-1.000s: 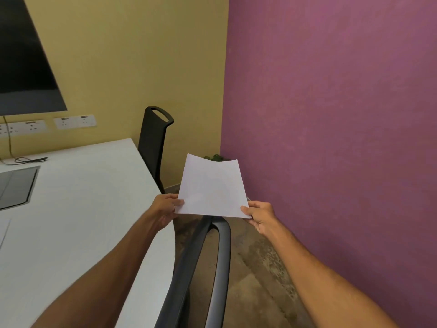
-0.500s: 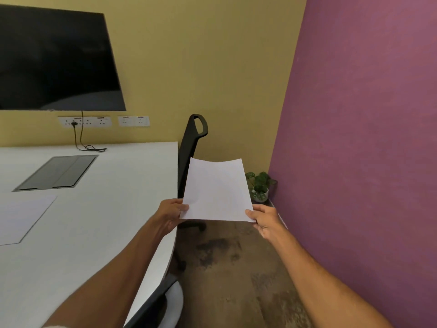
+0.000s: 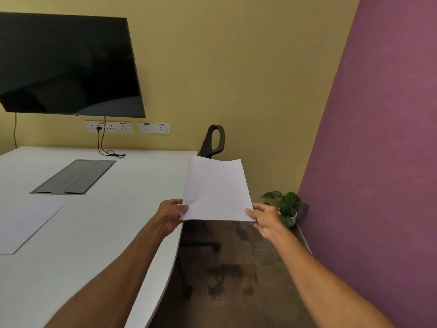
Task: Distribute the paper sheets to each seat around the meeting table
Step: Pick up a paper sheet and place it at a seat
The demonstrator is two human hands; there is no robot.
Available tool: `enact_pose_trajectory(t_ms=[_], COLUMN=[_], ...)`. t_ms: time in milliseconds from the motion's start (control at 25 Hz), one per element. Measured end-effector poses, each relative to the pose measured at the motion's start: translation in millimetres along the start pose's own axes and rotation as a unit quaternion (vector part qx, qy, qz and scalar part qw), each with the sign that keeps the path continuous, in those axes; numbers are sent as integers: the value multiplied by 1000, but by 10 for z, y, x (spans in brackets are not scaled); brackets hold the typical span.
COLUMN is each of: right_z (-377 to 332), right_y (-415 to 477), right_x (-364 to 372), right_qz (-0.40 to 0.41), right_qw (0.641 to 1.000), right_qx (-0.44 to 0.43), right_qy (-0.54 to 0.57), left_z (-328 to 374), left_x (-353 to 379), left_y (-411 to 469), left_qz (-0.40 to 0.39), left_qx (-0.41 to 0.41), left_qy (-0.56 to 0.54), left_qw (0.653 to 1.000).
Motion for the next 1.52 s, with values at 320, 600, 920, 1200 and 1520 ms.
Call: enact_pose_trajectory(t_ms=[320, 600, 920, 1200, 1520], right_z=[-1055, -1848, -2660, -2881, -2771], right_y=[1380, 2458, 3433, 3951, 4463], right_x=[647, 1136, 1684, 2487, 3719], right_qz=[-71, -146, -230, -328, -390], right_qw=[997, 988, 965, 931, 892], right_qx=[-21, -15, -22, 1, 9], right_qy=[-24, -50, -122, -160, -231], left_z=[545, 859, 1061, 1082, 956], left_x=[110, 288, 442, 126, -593], left_y=[1390, 2330, 3039, 3384, 3895], left_qz=[63, 120, 212, 300, 366], left_qx=[36, 57, 73, 66, 60], left_qy=[-23, -57, -74, -116, -184], left_qw=[997, 990, 972, 944, 910])
Point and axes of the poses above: each hand's wrist, its own y-axis towards the middle knuckle, its own x-axis out of the palm, z = x × y, the point moved 6 cm from there along y, towards the middle knuckle, and after that the axes turned 10 degrees about x, right-handed, at the moved point
